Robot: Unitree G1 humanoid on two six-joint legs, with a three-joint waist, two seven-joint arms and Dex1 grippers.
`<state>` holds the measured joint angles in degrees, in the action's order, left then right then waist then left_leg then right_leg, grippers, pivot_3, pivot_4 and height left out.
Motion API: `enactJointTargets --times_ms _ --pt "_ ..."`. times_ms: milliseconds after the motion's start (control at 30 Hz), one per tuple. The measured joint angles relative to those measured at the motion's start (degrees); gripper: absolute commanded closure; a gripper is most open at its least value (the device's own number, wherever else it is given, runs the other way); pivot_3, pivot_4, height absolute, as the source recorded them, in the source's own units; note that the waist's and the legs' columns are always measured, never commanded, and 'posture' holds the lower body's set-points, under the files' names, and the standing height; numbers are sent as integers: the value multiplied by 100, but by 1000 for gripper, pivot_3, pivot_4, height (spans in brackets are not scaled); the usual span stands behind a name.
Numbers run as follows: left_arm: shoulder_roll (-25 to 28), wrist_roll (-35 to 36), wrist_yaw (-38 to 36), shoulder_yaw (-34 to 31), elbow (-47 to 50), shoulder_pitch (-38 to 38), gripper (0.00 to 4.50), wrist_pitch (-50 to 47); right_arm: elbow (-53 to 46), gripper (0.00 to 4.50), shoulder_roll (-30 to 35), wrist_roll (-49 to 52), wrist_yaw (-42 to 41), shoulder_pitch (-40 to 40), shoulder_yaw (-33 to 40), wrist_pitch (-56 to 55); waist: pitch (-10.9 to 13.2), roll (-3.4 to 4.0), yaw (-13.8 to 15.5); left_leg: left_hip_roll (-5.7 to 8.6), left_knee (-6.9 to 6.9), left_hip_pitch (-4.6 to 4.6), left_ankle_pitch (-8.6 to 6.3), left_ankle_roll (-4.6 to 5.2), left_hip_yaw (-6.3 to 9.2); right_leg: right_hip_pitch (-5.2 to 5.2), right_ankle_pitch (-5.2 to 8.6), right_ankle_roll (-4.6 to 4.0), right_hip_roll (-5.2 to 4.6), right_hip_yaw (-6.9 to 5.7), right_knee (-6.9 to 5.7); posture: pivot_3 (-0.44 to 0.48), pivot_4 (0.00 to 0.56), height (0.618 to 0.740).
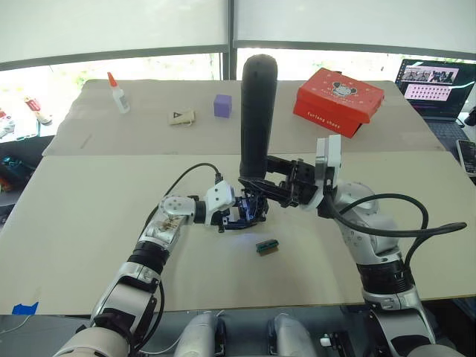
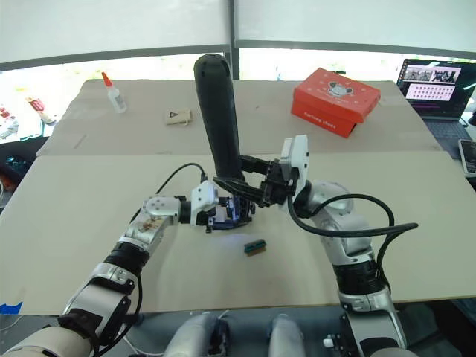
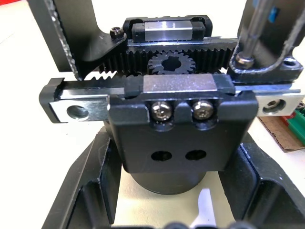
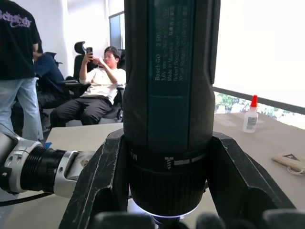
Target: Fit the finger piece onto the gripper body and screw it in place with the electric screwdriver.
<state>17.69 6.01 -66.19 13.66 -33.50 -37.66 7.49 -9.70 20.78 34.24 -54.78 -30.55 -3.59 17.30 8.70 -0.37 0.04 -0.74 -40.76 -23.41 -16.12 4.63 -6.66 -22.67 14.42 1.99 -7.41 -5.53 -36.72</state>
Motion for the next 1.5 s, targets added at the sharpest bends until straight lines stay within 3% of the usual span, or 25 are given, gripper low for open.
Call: enactJointTargets --times_ms 267,500,767,900,967,1100,1267,1400,1500 --pt "0 24 -6 -38 -53 -48 2196 12 -759 2613 8 1034 548 -745 596 750 1 1 5 2 -5 -44 1 0 -6 -45 0 0 1 -2 -6 0 150 740" --pt "-103 20 -17 -38 -391 -271 2196 21 -887 2613 -22 1242 882 -748 639 1072 2 0 38 4 -8 -43 1 1 -8 -43 0 0 1 -1 -7 0 150 740" --pt "-211 -36 31 -81 -1151 -738 2196 205 -1315 2613 398 2010 1137 -719 915 1629 4 -4 52 5 -7 -45 0 2 -9 -45 0 0 0 -1 -5 0 150 740" --pt "-126 -71 15 -120 -1235 -715 272 212 -1515 2613 602 2140 1013 -508 924 1738 5 -6 45 5 -5 -45 0 3 -9 -48 0 0 0 -1 -5 0 150 740" --pt "80 -53 -53 -167 -1151 -601 0 189 -1635 2613 688 2146 912 -259 922 1737 6 -6 31 5 2 -46 -1 4 -10 -51 0 0 1 0 -2 0 150 740" --pt "667 85 -364 -293 -299 -175 0 -163 -1892 2613 685 2037 808 327 888 1591 9 -7 24 4 3 -50 -2 5 -10 -54 0 0 0 -1 1 0 150 740" --pt "1586 558 -979 -396 1738 786 0 -1051 -2049 2613 679 1386 347 1279 786 923 11 -5 48 5 -5 -56 -3 7 -7 -50 0 1 -2 0 5 0 150 740" --pt "1703 952 -1144 -316 2967 1255 0 -1787 -2041 2613 552 953 260 1583 684 504 12 -4 82 5 -13 -56 -3 7 -3 -48 1 2 -2 0 0 0 150 740" --pt "1463 985 -947 -143 3453 1360 0 -2024 -2050 2613 437 676 295 1962 644 162 12 -3 103 7 -9 -50 -3 7 -2 -42 1 3 -1 -1 3 0 150 740"
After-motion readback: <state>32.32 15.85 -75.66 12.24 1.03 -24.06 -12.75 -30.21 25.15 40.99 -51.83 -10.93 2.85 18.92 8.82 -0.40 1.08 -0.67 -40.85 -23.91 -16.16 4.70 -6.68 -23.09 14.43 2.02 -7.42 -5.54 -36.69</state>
